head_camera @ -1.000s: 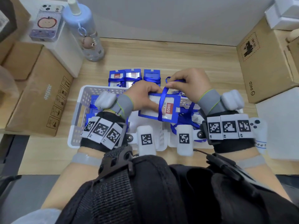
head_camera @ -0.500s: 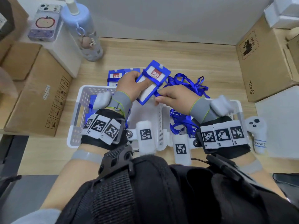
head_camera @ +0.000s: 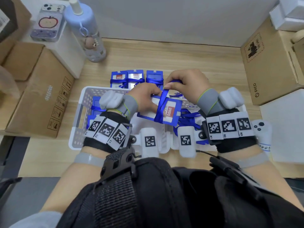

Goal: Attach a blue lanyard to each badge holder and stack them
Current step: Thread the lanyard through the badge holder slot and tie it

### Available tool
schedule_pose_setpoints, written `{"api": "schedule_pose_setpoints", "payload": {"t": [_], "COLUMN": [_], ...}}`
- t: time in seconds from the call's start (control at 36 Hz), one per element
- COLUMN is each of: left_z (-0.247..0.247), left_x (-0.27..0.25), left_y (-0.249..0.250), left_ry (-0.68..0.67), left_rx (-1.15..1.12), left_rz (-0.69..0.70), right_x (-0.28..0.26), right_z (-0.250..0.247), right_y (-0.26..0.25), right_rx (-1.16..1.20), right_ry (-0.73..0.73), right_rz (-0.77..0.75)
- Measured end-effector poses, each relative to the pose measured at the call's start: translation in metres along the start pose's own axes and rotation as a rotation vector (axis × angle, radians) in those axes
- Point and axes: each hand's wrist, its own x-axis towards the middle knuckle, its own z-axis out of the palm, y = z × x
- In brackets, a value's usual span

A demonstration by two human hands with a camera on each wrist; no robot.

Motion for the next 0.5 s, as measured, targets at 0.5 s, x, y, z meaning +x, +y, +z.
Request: {"api": "schedule_pose_setpoints", "payload": {"t": [0.5], "left_z": [-0.003], "left_x": [0.010], "left_y": [-0.031], "left_ry": [0.414], "left_rx": [-0.415], "left_rz": [-0.268], "right_x": [-0.013], "right_z": [0.010], "right_y": [0.001], "right_rx": [-0.115], "right_ry": [-0.229], "right_rz": [-0.052]}}
